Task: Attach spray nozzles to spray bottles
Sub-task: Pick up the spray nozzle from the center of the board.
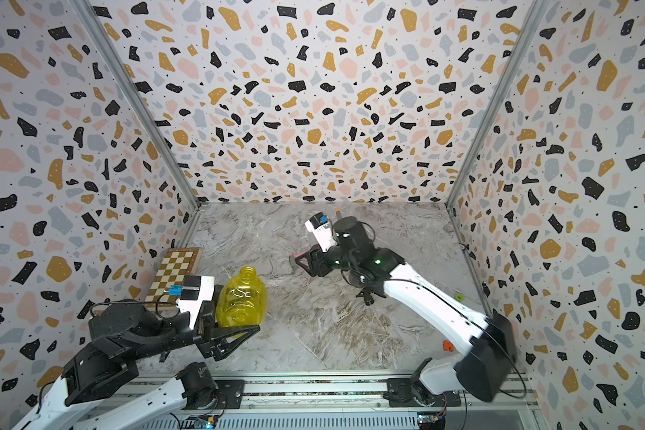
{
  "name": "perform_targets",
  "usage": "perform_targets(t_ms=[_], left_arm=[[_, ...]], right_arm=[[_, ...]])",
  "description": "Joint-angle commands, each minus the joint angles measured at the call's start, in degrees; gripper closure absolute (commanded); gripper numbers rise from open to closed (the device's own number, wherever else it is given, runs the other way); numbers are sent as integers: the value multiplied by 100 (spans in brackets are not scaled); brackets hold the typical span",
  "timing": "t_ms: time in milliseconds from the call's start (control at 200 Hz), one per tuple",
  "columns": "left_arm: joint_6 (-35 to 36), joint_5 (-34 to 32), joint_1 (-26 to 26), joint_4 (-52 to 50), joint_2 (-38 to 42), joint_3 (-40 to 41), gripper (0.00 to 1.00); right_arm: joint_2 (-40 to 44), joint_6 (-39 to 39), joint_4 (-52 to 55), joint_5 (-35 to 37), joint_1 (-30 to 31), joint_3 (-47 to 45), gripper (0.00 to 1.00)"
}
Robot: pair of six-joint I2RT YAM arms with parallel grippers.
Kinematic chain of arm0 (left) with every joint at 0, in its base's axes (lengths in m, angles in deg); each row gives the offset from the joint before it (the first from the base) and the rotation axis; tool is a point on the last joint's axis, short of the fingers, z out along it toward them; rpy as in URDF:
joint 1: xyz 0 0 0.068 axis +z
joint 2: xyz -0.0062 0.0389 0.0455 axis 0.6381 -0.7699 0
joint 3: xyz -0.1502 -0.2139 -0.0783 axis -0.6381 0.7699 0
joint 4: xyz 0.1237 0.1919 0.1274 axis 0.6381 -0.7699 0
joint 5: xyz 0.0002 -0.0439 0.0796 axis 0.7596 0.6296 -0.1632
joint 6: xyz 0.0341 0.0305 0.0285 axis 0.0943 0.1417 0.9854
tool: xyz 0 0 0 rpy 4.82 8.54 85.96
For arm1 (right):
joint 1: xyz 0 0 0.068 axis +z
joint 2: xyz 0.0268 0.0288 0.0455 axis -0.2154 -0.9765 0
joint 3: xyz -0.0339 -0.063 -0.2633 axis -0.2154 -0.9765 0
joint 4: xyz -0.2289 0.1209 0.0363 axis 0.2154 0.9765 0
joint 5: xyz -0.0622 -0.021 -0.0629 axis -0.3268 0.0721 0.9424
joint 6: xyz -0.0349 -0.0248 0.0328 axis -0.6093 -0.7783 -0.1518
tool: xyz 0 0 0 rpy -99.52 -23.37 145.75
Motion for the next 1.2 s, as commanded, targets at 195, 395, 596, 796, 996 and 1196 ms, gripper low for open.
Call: perform_targets(t_ms=[195, 395, 596, 796, 996, 1196], left_arm=[[-71, -783, 15, -321, 239, -84, 100], [-44, -817, 13, -433, 401, -6, 100], [-32, -933, 16, -498, 601, 134, 100], [30, -1044, 14, -461, 718, 234, 100], [77, -1169, 16, -610, 685, 226, 100], [53, -1384, 17, -675, 721, 210, 100]], right_arm=[[-2333, -722, 368, 695, -170, 1221, 36], [-3280, -567, 268, 736, -470, 2030, 32], [-3974, -346, 495, 679, -671, 2511, 32], [-3945, -68, 485, 525, -655, 2193, 32], [-3256, 158, 228, 540, -332, 1363, 33], [-3399, -63, 636, 1557, 41, 1917, 34]])
